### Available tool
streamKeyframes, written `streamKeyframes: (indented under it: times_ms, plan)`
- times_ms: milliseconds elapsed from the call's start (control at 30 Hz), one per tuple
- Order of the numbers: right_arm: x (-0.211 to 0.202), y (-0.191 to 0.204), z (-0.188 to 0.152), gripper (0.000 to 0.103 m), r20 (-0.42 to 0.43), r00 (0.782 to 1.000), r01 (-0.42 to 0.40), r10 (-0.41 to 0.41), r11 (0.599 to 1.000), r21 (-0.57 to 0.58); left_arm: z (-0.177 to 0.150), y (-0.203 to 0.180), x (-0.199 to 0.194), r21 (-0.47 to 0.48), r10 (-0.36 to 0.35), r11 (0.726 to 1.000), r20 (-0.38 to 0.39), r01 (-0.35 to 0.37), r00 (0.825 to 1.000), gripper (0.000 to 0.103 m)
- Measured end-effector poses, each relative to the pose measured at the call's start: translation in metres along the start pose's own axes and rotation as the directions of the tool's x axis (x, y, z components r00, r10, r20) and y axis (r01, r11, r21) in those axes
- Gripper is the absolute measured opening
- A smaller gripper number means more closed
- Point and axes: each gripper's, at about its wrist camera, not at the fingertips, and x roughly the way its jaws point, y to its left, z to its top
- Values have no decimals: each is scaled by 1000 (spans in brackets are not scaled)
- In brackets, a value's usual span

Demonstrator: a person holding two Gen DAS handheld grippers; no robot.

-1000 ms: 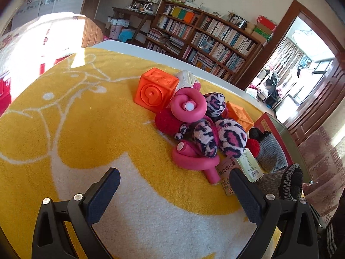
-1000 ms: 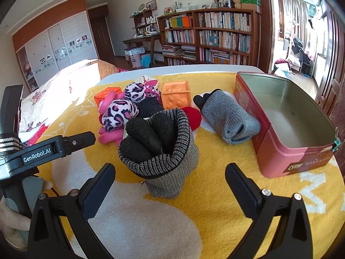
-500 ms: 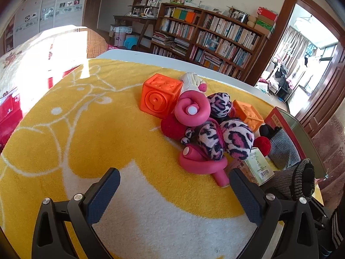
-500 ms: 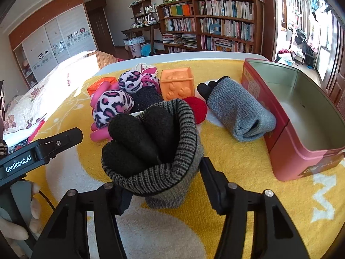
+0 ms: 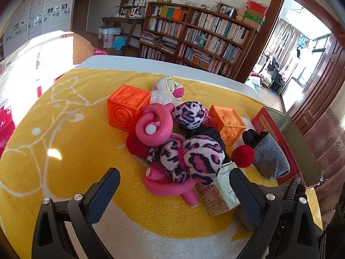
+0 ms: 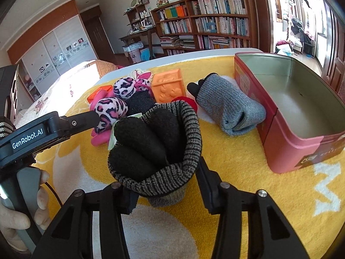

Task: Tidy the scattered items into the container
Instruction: 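Grasp the grey knit glove with the right gripper and lift it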

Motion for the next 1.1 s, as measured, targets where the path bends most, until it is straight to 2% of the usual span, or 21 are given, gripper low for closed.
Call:
streamKeyframes:
  times_ms: [433,633,733,800,833,967,1100]
  plan:
    - [2,-3,-1,51,-6,999,-31,32,999,22,16,-1,51,-69,23,997,-93,-29,995,102]
    - [3,-5,-1,51,-11,999,-38,38,999,25,16,-1,58,-38,27,999,-83,-31,996,101]
    - [3,-5,0,51,-11,999,-35,35,999,22,15,-4,55,-16,25,1000,-61,-26,998,91]
    - [4,-6,0,51,-10,999,-33,33,999,21,14,-7,51,10,37,999,-42,-37,998,79]
    - [4,-6,0,51,-10,999,-32,32,999,21,13,-9,50,25,41,999,-38,-40,998,65]
    - [5,-6,1,51,-5,1000,-25,25,999,21,10,-14,44,65,51,997,-18,-50,999,64]
    - [3,-6,2,51,6,1000,-14,14,1000,22,10,-20,33,93,72,993,35,-75,997,64]
